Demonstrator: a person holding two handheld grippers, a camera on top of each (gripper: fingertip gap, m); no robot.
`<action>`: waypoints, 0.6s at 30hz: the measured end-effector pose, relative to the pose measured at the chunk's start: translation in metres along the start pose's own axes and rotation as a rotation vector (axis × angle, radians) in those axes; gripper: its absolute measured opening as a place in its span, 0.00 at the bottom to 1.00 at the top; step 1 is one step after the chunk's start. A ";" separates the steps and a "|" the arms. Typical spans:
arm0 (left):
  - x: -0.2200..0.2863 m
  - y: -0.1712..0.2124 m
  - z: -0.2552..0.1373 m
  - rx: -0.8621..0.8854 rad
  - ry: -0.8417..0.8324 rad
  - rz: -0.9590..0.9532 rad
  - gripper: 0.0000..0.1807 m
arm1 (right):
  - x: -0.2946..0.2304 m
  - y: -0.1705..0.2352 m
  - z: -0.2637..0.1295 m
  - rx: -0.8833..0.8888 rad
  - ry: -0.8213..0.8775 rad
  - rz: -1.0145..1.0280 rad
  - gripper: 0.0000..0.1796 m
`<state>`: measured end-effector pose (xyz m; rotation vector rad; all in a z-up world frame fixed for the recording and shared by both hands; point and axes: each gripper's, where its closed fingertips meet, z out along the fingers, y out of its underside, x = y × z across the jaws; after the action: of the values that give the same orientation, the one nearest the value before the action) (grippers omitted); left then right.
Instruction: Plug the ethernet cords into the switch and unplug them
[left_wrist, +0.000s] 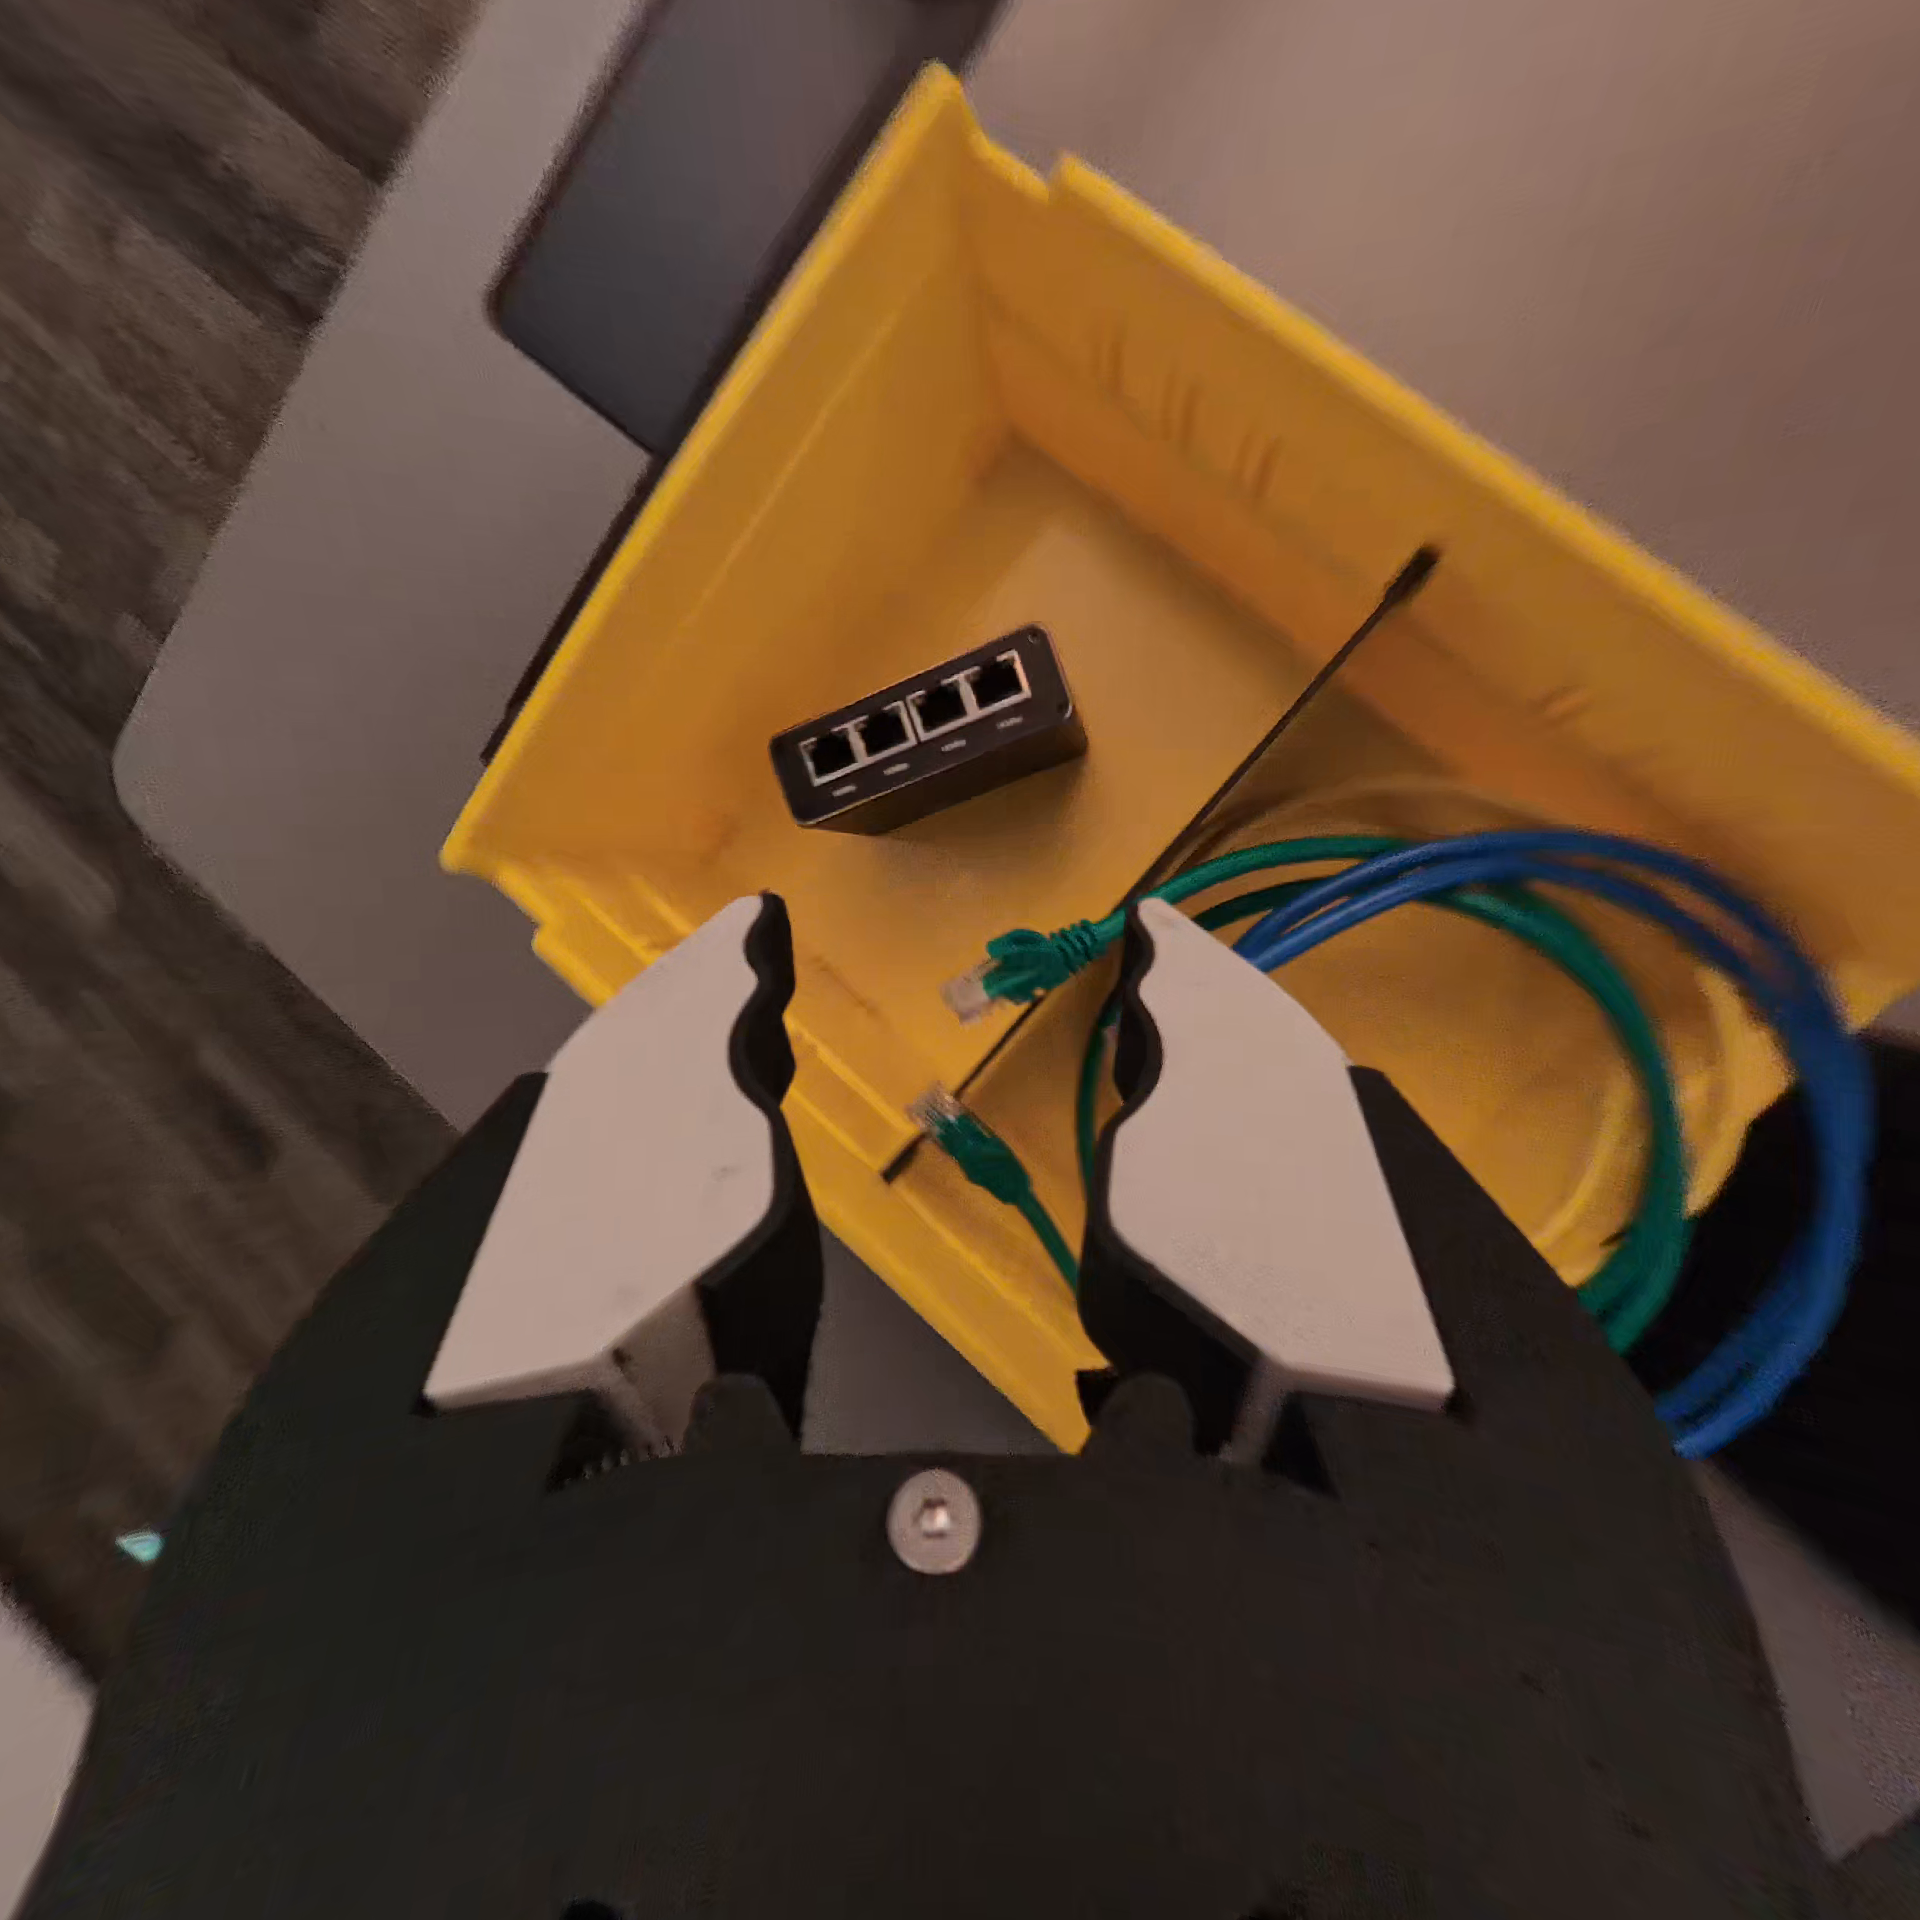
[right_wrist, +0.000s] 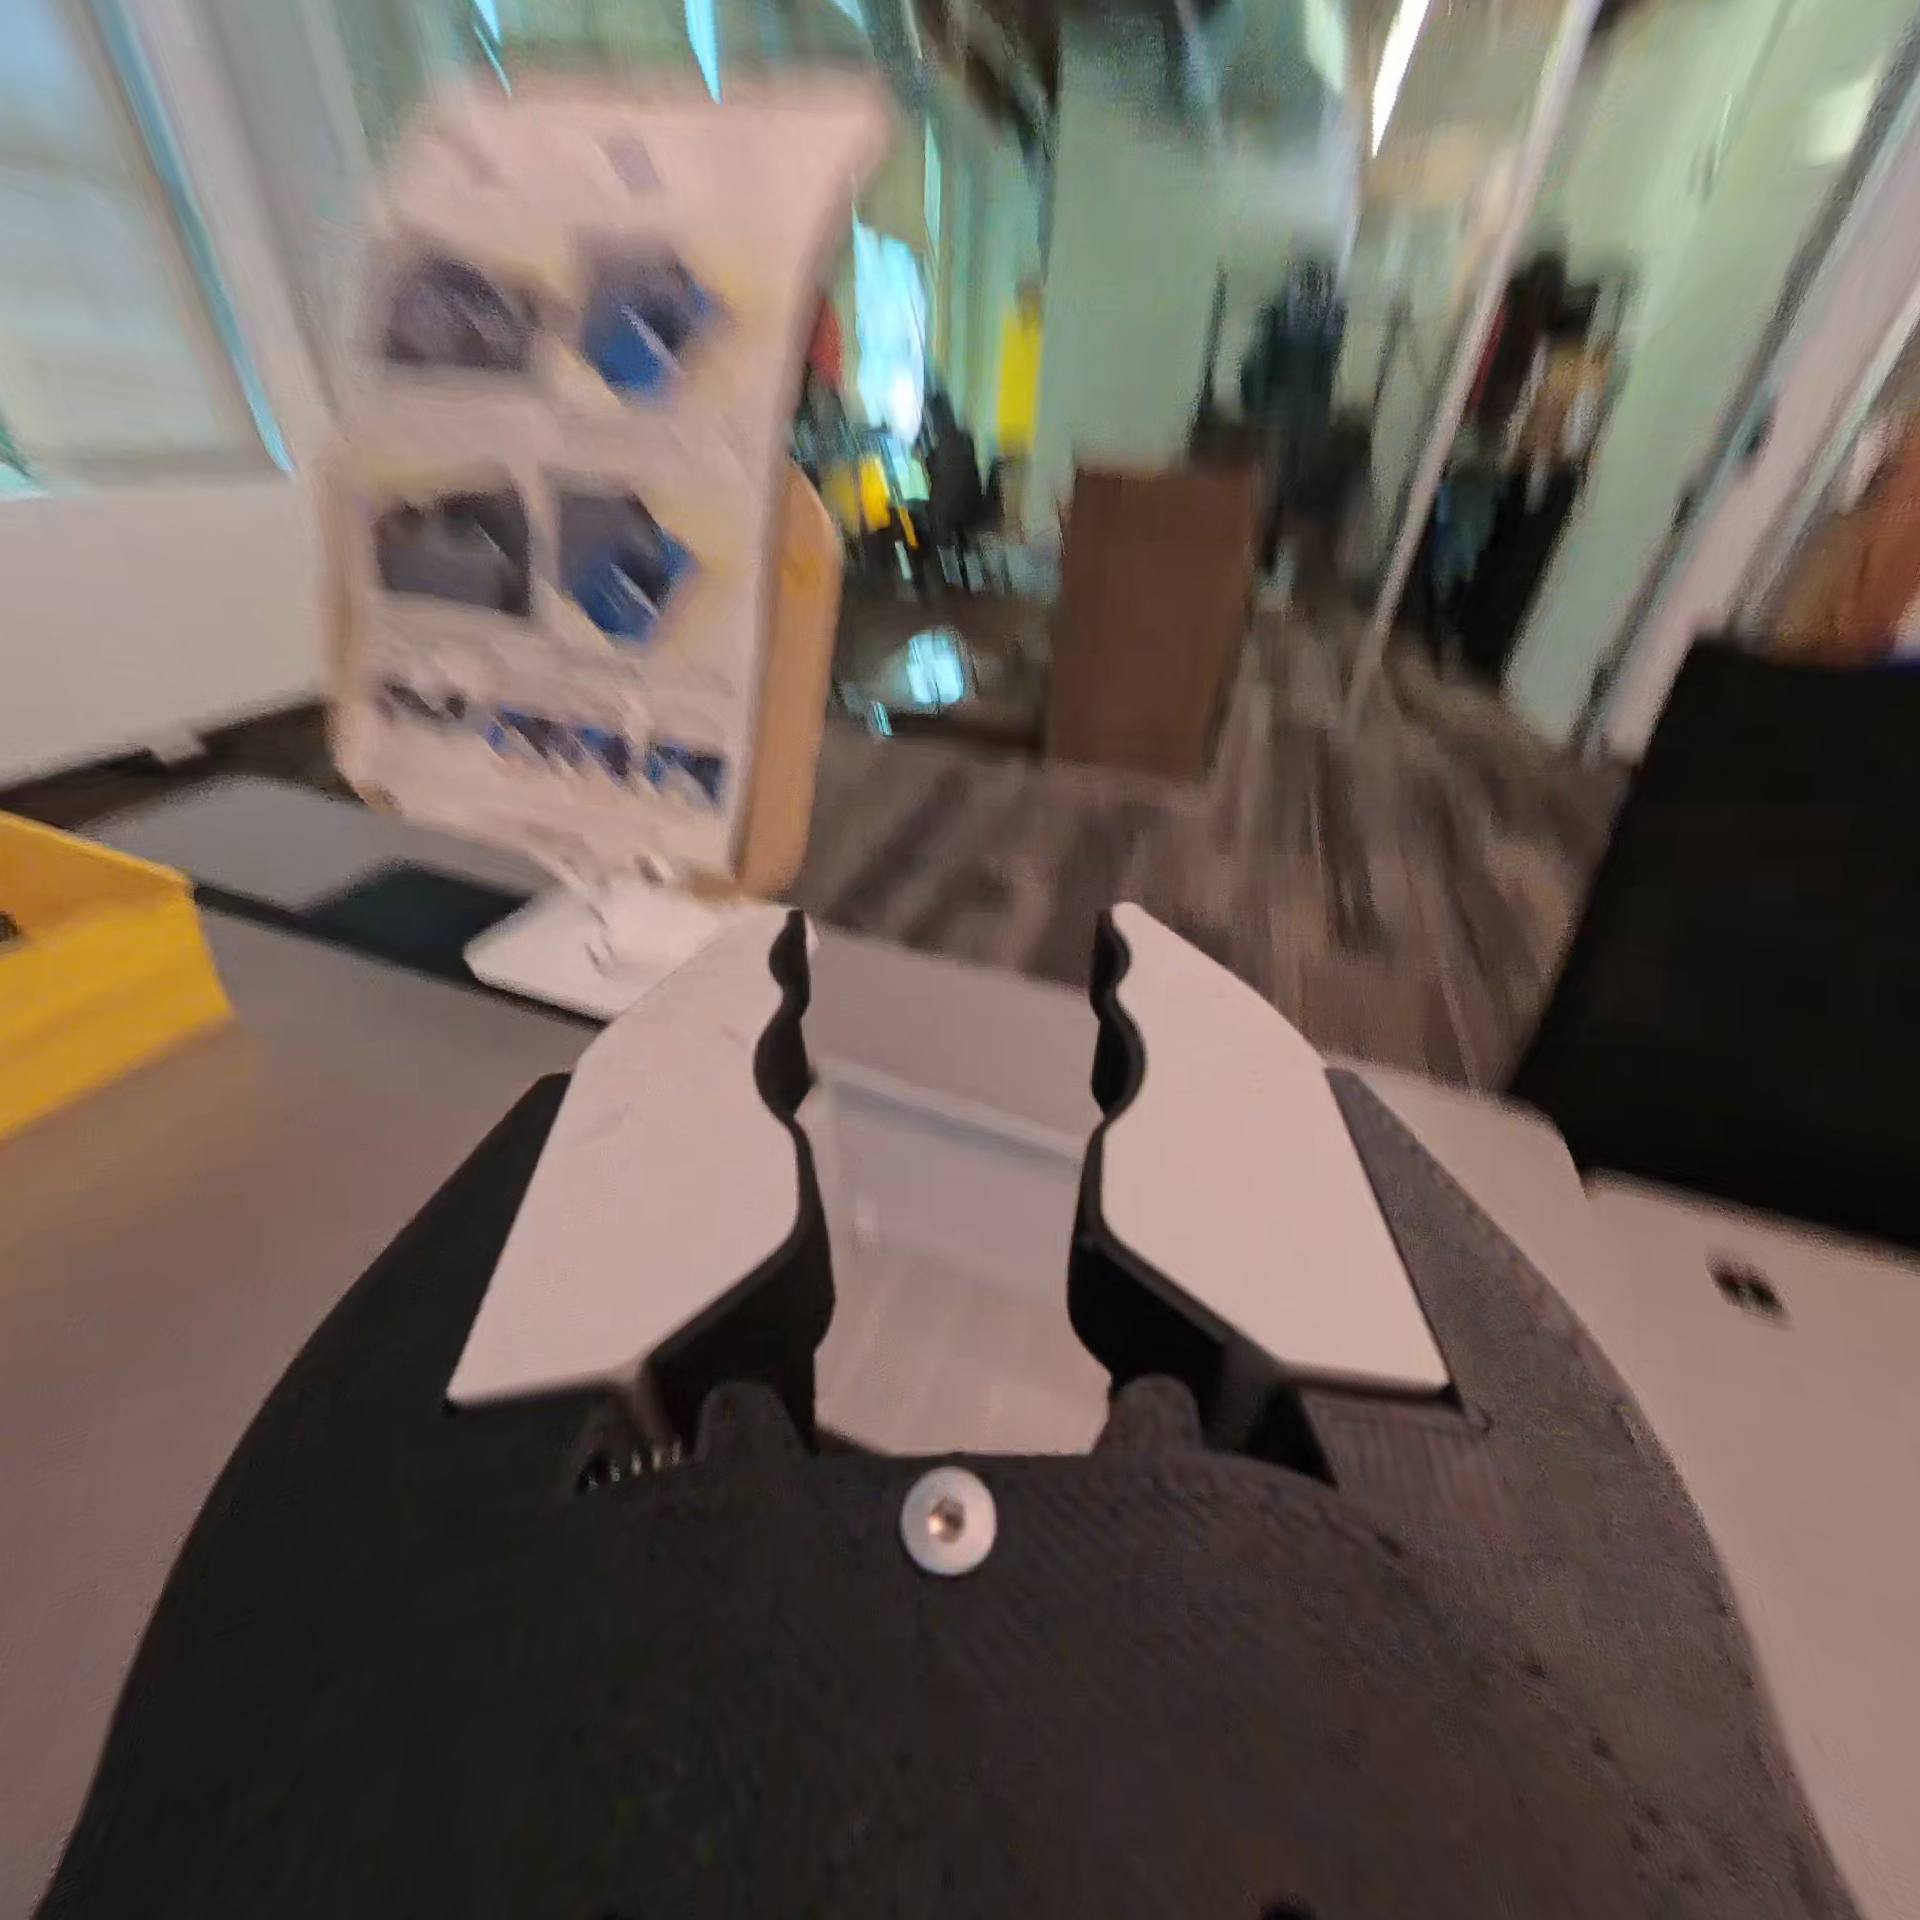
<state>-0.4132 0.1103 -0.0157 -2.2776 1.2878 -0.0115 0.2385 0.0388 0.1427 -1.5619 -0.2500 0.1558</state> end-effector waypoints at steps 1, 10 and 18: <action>-0.004 0.000 0.012 -0.062 -0.011 0.078 0.34 | -0.014 -0.017 -0.007 0.118 -0.022 -0.026 0.31; -0.022 0.003 0.084 -0.417 0.002 0.546 0.35 | -0.040 -0.048 -0.027 0.390 -0.061 0.028 0.28; -0.011 0.011 0.118 -0.473 0.062 0.668 0.30 | -0.021 -0.018 -0.013 0.285 -0.080 0.071 0.28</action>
<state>-0.3984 0.1656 -0.1203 -2.0824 2.2101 0.5061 0.2205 0.0210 0.1597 -1.2836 -0.2247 0.2976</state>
